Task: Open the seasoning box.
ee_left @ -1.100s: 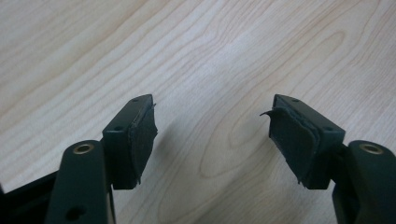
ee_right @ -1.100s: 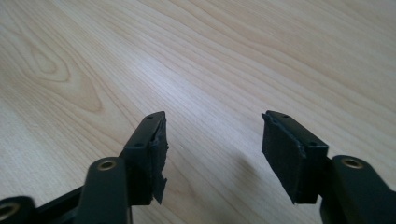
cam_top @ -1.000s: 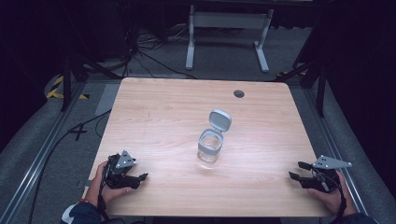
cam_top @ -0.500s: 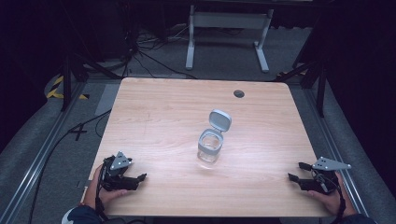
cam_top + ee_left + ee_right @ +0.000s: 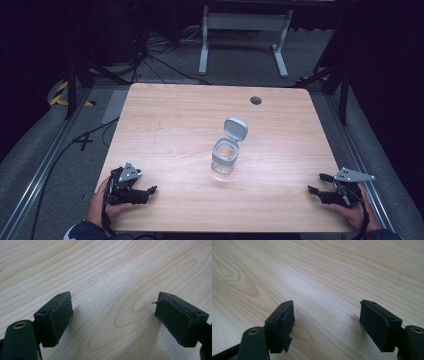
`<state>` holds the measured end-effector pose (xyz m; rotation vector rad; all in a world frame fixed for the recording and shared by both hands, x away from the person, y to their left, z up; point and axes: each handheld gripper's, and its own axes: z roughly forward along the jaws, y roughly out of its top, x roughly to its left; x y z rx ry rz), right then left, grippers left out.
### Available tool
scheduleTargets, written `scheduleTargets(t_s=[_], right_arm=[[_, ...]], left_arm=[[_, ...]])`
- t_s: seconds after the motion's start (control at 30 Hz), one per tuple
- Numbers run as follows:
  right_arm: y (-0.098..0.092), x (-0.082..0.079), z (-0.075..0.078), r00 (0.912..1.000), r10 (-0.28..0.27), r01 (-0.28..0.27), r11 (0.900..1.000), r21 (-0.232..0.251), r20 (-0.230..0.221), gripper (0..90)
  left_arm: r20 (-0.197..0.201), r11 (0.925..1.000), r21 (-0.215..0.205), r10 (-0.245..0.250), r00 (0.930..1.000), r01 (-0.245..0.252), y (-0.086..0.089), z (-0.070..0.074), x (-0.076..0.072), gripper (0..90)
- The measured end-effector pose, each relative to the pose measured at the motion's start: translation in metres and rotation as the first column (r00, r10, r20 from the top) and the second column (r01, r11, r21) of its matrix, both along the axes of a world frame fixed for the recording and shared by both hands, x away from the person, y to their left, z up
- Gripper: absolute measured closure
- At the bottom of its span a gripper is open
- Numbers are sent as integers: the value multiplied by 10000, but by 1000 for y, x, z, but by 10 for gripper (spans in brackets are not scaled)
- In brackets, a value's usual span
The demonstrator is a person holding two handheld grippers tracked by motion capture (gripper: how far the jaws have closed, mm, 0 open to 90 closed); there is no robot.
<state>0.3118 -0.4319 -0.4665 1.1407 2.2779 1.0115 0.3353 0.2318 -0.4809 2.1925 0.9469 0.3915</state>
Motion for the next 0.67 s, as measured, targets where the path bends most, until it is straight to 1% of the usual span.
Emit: scheduleTargets(t_s=[0.17, 0.2, 0.27, 0.3, 0.47, 0.53, 0.57, 0.67], right_arm=[[1, 1, 0, 10000, 8, -8, 10000, 40, -29, 274], [1, 1, 0, 10000, 51, -51, 10000, -8, -39, 273], [1, 1, 0, 10000, 55, -55, 10000, 3, -31, 273], [1, 1, 0, 10000, 59, -59, 10000, 9, -28, 273], [1, 1, 0, 10000, 88, -88, 10000, 8, -11, 273], [1, 1, 0, 10000, 89, -89, 10000, 8, -12, 273], [1, 1, 0, 10000, 68, -68, 10000, 22, -30, 273], [2, 1, 0, 10000, 0, 0, 10000, 14, -27, 274]], left_arm=[[-4, 10000, -46, -7, 10000, 7, 0, 0, 0, 145], [-75, 9998, -163, 112, 9999, -113, -1, -1, 0, 144], [-128, 9998, -153, 114, 9999, -116, -1, -1, 0, 142], [-73, 9995, -234, 195, 9998, -197, -1, -2, 0, 141], [76, 9999, -100, 100, 9999, -99, 0, -1, 2, 140], [68, 9998, -65, 180, 9998, -180, 0, -1, 2, 140], [29, 9996, -130, 251, 9997, -251, -1, -1, 2, 140], [80, 9994, -81, 352, 9993, -351, 0, -1, 3, 140]])
